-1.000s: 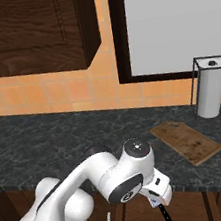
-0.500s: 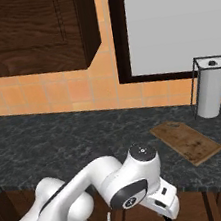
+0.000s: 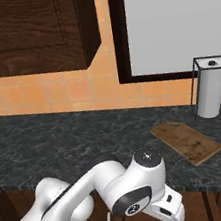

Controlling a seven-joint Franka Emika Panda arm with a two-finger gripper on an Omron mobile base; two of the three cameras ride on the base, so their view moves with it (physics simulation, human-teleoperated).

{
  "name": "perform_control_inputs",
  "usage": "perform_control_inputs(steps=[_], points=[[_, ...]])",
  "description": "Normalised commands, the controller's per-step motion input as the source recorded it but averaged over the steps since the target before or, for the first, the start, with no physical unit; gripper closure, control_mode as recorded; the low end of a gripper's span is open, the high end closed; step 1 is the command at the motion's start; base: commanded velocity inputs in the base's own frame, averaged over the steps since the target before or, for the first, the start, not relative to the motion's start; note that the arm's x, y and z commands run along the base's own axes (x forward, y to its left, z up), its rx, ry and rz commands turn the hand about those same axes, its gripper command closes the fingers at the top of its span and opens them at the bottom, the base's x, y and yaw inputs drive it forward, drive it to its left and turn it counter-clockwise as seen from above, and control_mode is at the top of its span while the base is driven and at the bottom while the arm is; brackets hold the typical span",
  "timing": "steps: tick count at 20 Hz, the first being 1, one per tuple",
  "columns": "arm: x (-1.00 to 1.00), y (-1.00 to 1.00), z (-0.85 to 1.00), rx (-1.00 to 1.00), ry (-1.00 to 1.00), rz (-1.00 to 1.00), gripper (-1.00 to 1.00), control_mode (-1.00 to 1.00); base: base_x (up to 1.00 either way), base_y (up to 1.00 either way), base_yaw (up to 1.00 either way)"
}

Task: Pick up the knife from the drawer and place it on the cutting board. Then place the meat from the plate to the cutting board.

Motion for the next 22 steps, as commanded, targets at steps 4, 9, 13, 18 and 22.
perform_control_inputs(steps=[4, 9, 13, 18, 22], points=[[0.06, 0.11, -0.02, -0.12, 0.39, 0.02, -1.00, -1.00, 0.00, 0.00, 0.00], [-0.27, 0.00, -0.38, -0.01, 0.13, 0.00, -1.00, -1.00, 0.00, 0.00, 0.00], [-0.01, 0.19, -0.56, 0.00, -0.04, 0.00, -1.00, -1.00, 0.00, 0.00, 0.00], [0.42, 0.12, -0.10, 0.00, -0.13, 0.00, -1.00, -1.00, 0.00, 0.00, 0.00], [0.18, 0.00, -0.44, 0.00, -0.02, 0.00, -1.00, -1.00, 0.00, 0.00, 0.00]])
